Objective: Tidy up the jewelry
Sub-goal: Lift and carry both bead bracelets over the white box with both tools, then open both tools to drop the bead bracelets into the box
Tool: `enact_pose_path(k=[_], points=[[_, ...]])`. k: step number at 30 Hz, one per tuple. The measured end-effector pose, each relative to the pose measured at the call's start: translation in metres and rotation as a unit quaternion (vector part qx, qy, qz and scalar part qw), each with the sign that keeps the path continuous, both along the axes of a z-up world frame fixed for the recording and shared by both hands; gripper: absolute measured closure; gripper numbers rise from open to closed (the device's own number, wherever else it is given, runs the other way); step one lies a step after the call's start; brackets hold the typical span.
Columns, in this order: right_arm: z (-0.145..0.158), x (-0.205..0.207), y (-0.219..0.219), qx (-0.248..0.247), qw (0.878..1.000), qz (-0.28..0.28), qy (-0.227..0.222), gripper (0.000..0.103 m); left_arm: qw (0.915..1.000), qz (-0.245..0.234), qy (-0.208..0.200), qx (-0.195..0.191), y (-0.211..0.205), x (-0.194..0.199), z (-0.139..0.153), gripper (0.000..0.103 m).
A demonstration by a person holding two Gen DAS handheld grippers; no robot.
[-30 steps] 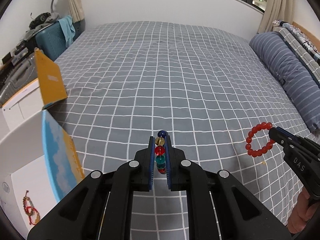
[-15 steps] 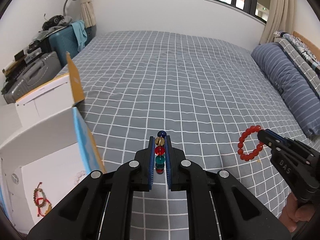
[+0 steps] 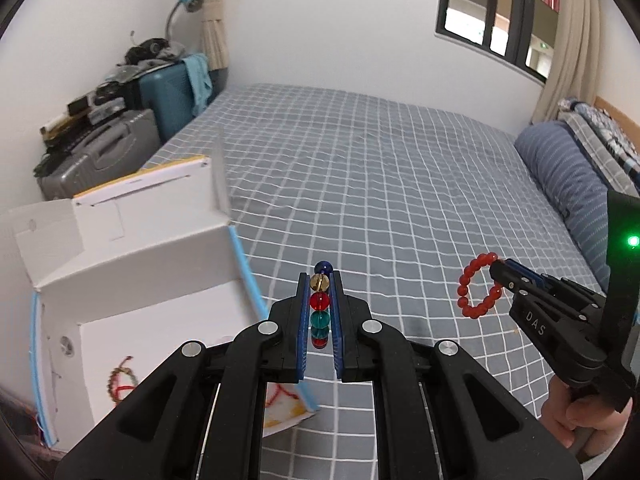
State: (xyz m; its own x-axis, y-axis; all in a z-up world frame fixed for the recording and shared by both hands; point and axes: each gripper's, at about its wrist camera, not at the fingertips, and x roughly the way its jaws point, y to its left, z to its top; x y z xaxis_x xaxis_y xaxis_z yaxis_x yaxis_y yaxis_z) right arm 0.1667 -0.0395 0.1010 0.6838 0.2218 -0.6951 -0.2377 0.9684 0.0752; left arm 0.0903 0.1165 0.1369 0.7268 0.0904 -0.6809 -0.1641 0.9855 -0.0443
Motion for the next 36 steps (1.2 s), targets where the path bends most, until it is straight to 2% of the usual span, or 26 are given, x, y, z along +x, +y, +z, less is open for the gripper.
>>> enact_pose_path(k=[8, 23, 29, 36], points=[[0.019, -0.011, 0.053, 0.001, 0.999, 0.045, -0.018, 0.09, 0.9992, 0.039, -0.006, 0.0, 0.041, -0.02, 0.014, 0.094], [0.025, -0.035, 0.178, -0.002, 0.989, 0.147, -0.029, 0.09, 0.9906, 0.136, 0.012, 0.001, 0.14, -0.067, 0.001, 0.094], [0.007, -0.045, 0.215, -0.007, 0.983, 0.182, -0.018, 0.09, 0.9858, 0.164, 0.035, -0.007, 0.176, -0.084, -0.025, 0.094], [-0.042, -0.052, 0.249, -0.028, 0.977, 0.211, 0.026, 0.09, 0.9801, 0.184, 0.07, -0.023, 0.208, -0.101, -0.073, 0.094]])
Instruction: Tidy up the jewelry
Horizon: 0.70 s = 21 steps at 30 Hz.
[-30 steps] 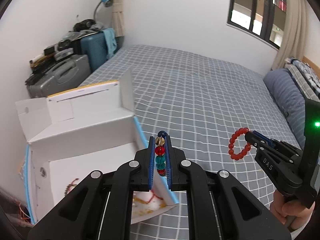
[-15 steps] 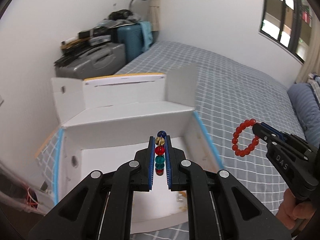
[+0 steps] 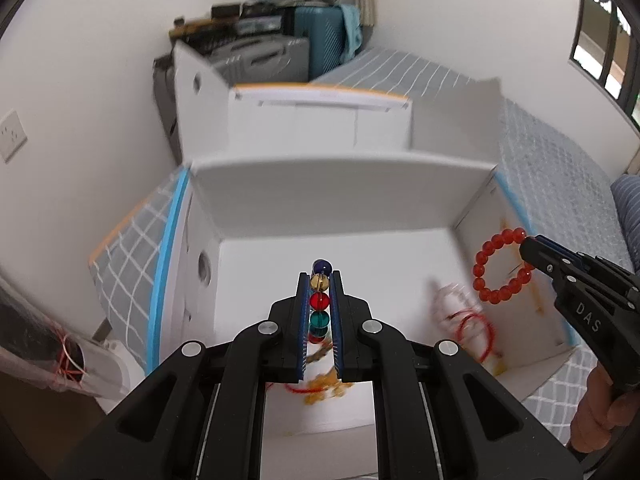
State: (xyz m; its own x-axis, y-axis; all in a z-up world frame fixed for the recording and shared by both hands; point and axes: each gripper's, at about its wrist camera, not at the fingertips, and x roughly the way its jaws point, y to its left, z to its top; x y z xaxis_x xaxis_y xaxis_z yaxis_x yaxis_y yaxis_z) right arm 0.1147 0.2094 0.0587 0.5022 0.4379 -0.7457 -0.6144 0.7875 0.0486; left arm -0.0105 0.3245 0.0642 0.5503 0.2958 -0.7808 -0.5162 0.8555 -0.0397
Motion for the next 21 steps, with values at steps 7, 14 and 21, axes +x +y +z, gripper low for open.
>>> enact_pose_path(k=[7, 14, 21], points=[[-0.038, 0.003, 0.014, -0.031, 0.999, 0.008, 0.037, 0.09, 0.9996, 0.007, 0.022, -0.019, 0.012, -0.005, -0.029, 0.094], [-0.023, -0.012, 0.0, -0.011, 1.0, 0.003, -0.008, 0.023, 0.9997, 0.021, 0.007, -0.008, 0.004, -0.017, -0.021, 0.042], [-0.009, -0.049, -0.031, 0.009, 0.999, 0.005, -0.044, 0.008, 0.9977, 0.037, -0.044, 0.036, -0.029, -0.063, 0.006, 0.009]])
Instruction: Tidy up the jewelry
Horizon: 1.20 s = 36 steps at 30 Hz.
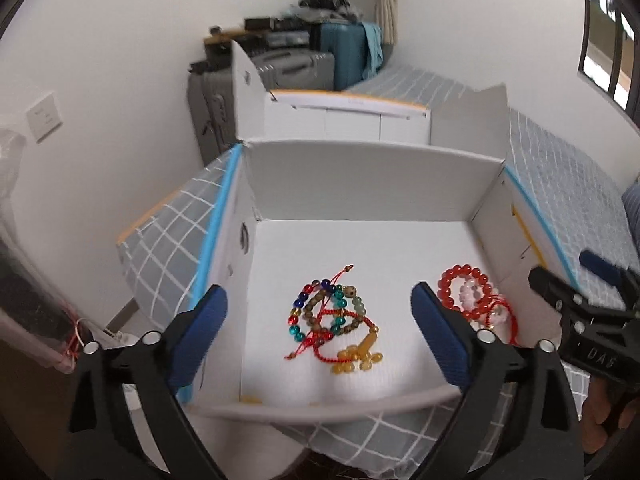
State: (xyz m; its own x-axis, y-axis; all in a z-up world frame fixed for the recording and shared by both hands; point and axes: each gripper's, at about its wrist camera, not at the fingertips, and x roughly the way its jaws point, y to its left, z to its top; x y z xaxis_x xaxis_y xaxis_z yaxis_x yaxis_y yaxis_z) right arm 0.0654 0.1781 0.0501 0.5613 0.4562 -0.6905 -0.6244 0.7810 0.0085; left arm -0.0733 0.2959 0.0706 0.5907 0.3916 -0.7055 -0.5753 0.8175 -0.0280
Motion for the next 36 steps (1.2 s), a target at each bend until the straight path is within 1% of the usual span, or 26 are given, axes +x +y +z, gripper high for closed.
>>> enact_pose_path(k=[2, 5, 7, 10, 14, 17, 25, 30, 36], points=[[-0.002, -0.011, -0.012, 0.003, 1.0, 0.0, 0.002, 0.008, 0.9999, 0.005, -0.011, -0.006, -0.006, -0.013, 0.001, 0.006], [-0.007, -0.022, -0.022, 0.007, 1.0, -0.007, 0.009, 0.008, 0.9997, 0.013, -0.02, -0.009, -0.016, -0.026, 0.001, 0.006], [-0.01, -0.03, -0.03, 0.01, 1.0, -0.011, 0.017, 0.008, 0.9995, 0.02, -0.022, -0.015, -0.023, -0.033, -0.004, 0.006], [-0.011, -0.041, -0.04, 0.015, 1.0, -0.014, 0.015, 0.008, 0.9992, 0.017, -0.022, -0.029, -0.026, -0.043, -0.013, 0.006], [-0.012, -0.052, -0.045, 0.015, 1.0, -0.019, 0.007, 0.008, 0.9993, 0.005, -0.017, -0.032, -0.035, -0.052, -0.021, 0.006], [-0.014, -0.059, -0.046, 0.014, 1.0, -0.019, 0.002, 0.008, 0.9995, 0.0, -0.007, -0.03, -0.039, -0.053, -0.027, 0.006], [-0.016, -0.062, -0.043, 0.014, 1.0, -0.016, 0.006, 0.008, 0.9995, -0.007, -0.004, -0.029, -0.041, -0.054, -0.028, 0.006], [-0.016, -0.063, -0.042, 0.012, 1.0, -0.016, 0.008, 0.008, 0.9991, -0.015, -0.001, -0.038, -0.041, -0.052, -0.031, 0.006], [-0.015, -0.06, -0.042, 0.011, 1.0, -0.018, 0.01, 0.008, 0.9992, -0.017, -0.002, -0.035, -0.042, -0.052, -0.03, 0.006]])
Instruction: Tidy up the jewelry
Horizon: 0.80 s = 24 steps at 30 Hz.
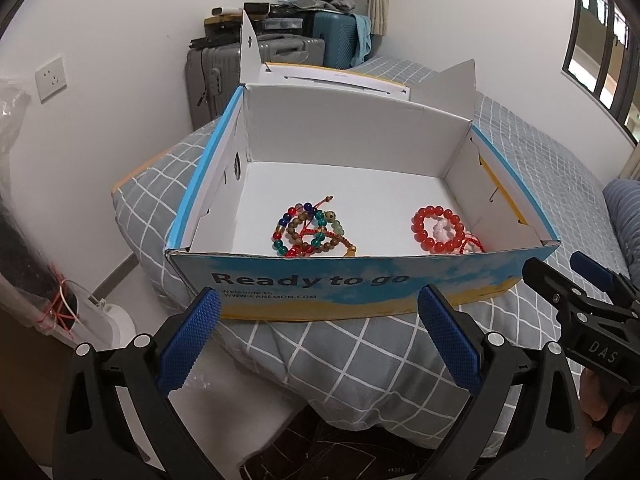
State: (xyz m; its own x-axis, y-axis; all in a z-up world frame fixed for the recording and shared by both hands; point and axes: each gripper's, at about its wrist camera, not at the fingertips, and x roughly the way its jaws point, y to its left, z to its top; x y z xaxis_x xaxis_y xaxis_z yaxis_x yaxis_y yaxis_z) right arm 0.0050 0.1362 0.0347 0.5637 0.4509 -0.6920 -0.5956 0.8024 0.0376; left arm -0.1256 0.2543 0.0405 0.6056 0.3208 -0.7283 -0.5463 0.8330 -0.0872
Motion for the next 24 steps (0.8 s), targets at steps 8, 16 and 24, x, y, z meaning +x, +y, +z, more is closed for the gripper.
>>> enact_pose_path(k=[8, 16, 24], points=[[0.0007, 0.0035, -0.0015, -0.001, 1.0, -0.003, 0.002, 0.008, 0.9999, -0.007, -0.002, 0.008, -0.0034, 0.0019, 0.0041, 0.006], [-0.0001, 0.005, -0.0019, -0.003, 1.0, -0.004, 0.005, 0.008, 0.9999, -0.008, -0.003, 0.011, -0.0043, 0.0034, 0.0049, 0.006], [-0.0003, 0.0049, -0.0011, -0.004, 1.0, -0.004, 0.005, 0.008, 0.9997, -0.004, -0.001, 0.023, -0.0049, 0.0051, 0.0068, 0.006]])
